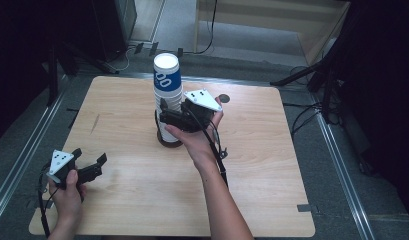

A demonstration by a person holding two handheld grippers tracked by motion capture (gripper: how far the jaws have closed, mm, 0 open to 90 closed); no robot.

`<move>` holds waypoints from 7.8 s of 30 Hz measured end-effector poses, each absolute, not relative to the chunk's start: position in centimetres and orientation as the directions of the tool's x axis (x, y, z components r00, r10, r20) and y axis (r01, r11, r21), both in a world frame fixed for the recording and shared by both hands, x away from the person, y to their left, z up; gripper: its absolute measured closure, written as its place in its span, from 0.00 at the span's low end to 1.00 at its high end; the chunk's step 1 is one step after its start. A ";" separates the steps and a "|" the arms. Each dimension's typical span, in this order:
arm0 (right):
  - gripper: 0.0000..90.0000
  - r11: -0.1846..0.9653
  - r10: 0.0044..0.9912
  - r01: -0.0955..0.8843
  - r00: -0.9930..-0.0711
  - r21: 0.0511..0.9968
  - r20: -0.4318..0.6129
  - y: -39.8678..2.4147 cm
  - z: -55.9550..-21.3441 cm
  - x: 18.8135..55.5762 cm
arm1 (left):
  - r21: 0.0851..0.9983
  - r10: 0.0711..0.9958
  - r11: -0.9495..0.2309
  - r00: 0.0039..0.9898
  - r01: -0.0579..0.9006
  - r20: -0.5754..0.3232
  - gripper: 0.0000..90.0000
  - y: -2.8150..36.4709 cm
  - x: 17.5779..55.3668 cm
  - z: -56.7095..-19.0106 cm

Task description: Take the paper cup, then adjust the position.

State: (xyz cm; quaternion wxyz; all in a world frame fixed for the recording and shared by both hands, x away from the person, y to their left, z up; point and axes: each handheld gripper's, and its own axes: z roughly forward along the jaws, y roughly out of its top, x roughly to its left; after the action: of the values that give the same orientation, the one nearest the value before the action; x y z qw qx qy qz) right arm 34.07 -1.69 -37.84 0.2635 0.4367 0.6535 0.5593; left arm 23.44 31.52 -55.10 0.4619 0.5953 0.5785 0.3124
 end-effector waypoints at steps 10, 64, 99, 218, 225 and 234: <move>0.02 -0.013 0.863 0.254 -0.487 0.967 0.139 -0.4 -36.7 34.6 | 0.907 0.979 0.092 0.131 0.412 -0.159 0.09 31.4 23.6 -55.1; 0.22 -0.013 0.920 0.040 -0.390 0.999 0.028 3.0 -33.7 36.3 | 0.894 0.970 0.127 0.135 0.429 -0.202 0.09 31.9 24.0 -55.1; 0.22 -0.110 0.909 -0.107 -0.414 0.988 0.056 2.2 -29.6 35.0 | 0.894 0.970 0.128 0.135 0.428 -0.203 0.09 31.9 24.0 -55.1; 0.22 0.005 0.967 0.184 -0.250 0.983 0.042 -15.0 -50.6 27.2 | 0.862 0.984 -0.003 0.154 0.506 -0.087 0.09 30.1 24.8 -54.2; 0.22 0.058 0.962 0.173 -0.272 0.983 -0.009 -13.9 -51.0 26.9 | 0.875 0.960 -0.023 0.255 0.484 -0.116 0.09 27.9 24.8 -52.3; 0.22 0.175 0.944 0.155 -0.308 0.972 -0.121 -12.1 -51.8 26.5 | 0.879 0.908 -0.092 0.401 0.468 -0.119 0.09 24.6 24.9 -50.9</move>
State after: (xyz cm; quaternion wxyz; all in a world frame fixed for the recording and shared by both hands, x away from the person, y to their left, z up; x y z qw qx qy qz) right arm 26.47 -12.07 -51.82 0.4087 0.4234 0.6486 0.4828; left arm 24.91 24.63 -50.90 0.4604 0.6990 0.4921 0.2393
